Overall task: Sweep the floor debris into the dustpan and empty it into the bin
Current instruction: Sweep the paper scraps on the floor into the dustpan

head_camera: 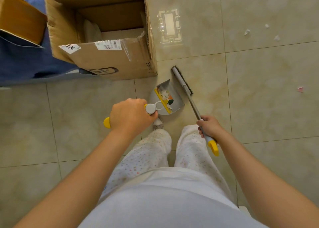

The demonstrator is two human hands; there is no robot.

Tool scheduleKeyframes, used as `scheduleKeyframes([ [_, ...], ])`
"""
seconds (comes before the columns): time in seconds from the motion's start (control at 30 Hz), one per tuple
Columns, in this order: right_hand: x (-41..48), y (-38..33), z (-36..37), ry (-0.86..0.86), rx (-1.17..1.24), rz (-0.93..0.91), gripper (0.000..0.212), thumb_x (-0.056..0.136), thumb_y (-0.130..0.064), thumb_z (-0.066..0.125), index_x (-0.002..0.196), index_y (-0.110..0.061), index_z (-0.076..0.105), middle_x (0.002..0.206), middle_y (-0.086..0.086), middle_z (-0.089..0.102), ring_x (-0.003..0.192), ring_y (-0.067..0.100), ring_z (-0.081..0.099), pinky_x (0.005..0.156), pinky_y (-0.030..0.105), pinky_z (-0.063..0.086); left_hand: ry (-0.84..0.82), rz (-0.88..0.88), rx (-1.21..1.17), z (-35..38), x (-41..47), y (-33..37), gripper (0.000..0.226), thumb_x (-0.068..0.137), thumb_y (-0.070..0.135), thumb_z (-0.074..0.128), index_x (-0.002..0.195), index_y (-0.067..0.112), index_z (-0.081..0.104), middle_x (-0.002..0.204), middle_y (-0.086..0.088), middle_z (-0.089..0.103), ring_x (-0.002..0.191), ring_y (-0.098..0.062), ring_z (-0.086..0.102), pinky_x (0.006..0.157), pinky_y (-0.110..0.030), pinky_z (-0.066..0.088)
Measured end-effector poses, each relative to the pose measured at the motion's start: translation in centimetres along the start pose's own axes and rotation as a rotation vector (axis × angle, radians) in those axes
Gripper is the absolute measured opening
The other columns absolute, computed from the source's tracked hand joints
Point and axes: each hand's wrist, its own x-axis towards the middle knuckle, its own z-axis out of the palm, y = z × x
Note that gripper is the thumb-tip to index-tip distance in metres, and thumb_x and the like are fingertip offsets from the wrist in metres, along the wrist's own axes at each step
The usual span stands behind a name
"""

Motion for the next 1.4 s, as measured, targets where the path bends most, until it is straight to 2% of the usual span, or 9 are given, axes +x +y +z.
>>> scheduleKeyframes([
  [0.1, -1.5, 0.2, 0.3, -0.05, 0.088, 0.052, 0.036, 0.094, 0.001, 0.046, 0.127, 0.014, 0.043, 0.066, 0.013, 0.042, 0.046, 0.02, 0.037, 0.04, 0.022, 0.032, -0.001, 0.021, 0.001, 0.1, 0.2, 0.3, 0.044, 0.084, 0.051, 0.052, 0.055, 0.017, 0.05, 0.051, 0.003, 0.048, 0.048, -0.02, 0.048, 0.043, -0.019, 0.025],
  [0.27, -3.3, 0.1, -1.6, -0.103, 0.357, 0.103, 0.015, 0.093, -0.001, 0.05, 0.107, 0.0, 0.054, 0.067, 0.015, 0.047, 0.032, 0.012, 0.041, 0.034, 0.015, 0.033, -0.011, 0.003, -0.023, -0.2, 0.8, 0.0, 0.043, 0.082, 0.05, 0.053, 0.056, 0.016, 0.049, 0.051, 0.003, 0.047, 0.048, -0.021, 0.047, 0.043, -0.019, 0.028],
  [0.53, -3.5, -0.1, -2.9, 0.018, 0.107, -0.09, 0.042, 0.092, -0.004, 0.047, 0.135, -0.003, 0.046, 0.067, 0.013, 0.048, 0.046, 0.018, 0.043, 0.036, 0.02, 0.038, 0.016, -0.005, -0.025, -0.3, 0.6, 0.1, 0.041, 0.082, 0.051, 0.055, 0.062, 0.015, 0.061, 0.054, 0.001, 0.056, 0.048, -0.019, 0.048, 0.042, -0.018, 0.028],
  [0.77, -2.2, 0.6, -4.3, 0.059, 0.182, -0.073, 0.033, 0.091, -0.001, 0.048, 0.123, 0.007, 0.052, 0.066, 0.013, 0.046, 0.041, 0.016, 0.041, 0.036, 0.019, 0.038, 0.059, -0.003, -0.026, -0.6, -0.1, 1.8, 0.044, 0.082, 0.051, 0.056, 0.059, 0.013, 0.057, 0.054, 0.0, 0.056, 0.051, -0.023, 0.05, 0.044, -0.019, 0.024],
  [0.83, -2.5, 1.6, -5.5, 0.067, 0.242, -0.04, 0.026, 0.089, -0.001, 0.051, 0.115, -0.003, 0.055, 0.064, 0.013, 0.048, 0.039, 0.016, 0.042, 0.036, 0.019, 0.038, 0.056, 0.061, -0.002, -1.0, 0.0, 3.3, 0.044, 0.083, 0.05, 0.055, 0.057, 0.015, 0.054, 0.052, 0.001, 0.053, 0.049, -0.022, 0.049, 0.045, -0.018, 0.024],
  [0.93, -3.3, 3.4, -7.6, 0.092, 0.321, 0.018, 0.012, 0.087, -0.003, 0.056, 0.094, 0.006, 0.06, 0.063, 0.013, 0.05, 0.04, 0.016, 0.042, 0.036, 0.018, 0.038, 0.043, 0.194, 0.049, -1.3, 0.3, 5.7, 0.045, 0.085, 0.05, 0.055, 0.055, 0.016, 0.052, 0.047, 0.003, 0.044, 0.045, -0.02, 0.044, 0.045, -0.017, 0.02],
  [1.03, -4.0, 4.5, -10.0, 0.09, 0.373, 0.042, 0.016, 0.089, -0.006, 0.057, 0.077, 0.004, 0.059, 0.061, 0.014, 0.049, 0.04, 0.017, 0.042, 0.035, 0.019, 0.037, 0.074, 0.267, 0.044, -1.6, 0.9, 8.4, 0.046, 0.083, 0.048, 0.06, 0.052, 0.015, 0.054, 0.044, 0.0, 0.046, 0.041, -0.02, 0.04, 0.046, -0.016, 0.02],
  [1.17, -4.0, 5.6, -14.4, 0.093, 0.417, 0.044, 0.026, 0.089, -0.018, 0.063, 0.074, 0.002, 0.057, 0.057, 0.013, 0.049, 0.037, 0.017, 0.044, 0.036, 0.02, 0.04, 0.128, 0.268, 0.002, -2.2, 2.4, 13.3, 0.052, 0.08, 0.055, 0.054, 0.052, 0.011, 0.055, 0.045, -0.003, 0.053, 0.041, -0.023, 0.047, 0.045, -0.016, 0.025],
  [1.4, -3.5, 7.0, -22.7, 0.033, 0.616, 0.093, 0.015, 0.095, -0.004, 0.049, 0.084, 0.004, 0.054, 0.075, 0.017, 0.062, 0.06, 0.023, 0.06, 0.043, 0.023, 0.054, 0.114, 0.365, -0.005, -3.5, 5.6, 23.5, 0.049, 0.082, 0.056, 0.06, 0.056, 0.015, 0.053, 0.051, -0.003, 0.054, 0.05, -0.026, 0.053, 0.045, -0.02, 0.028],
])
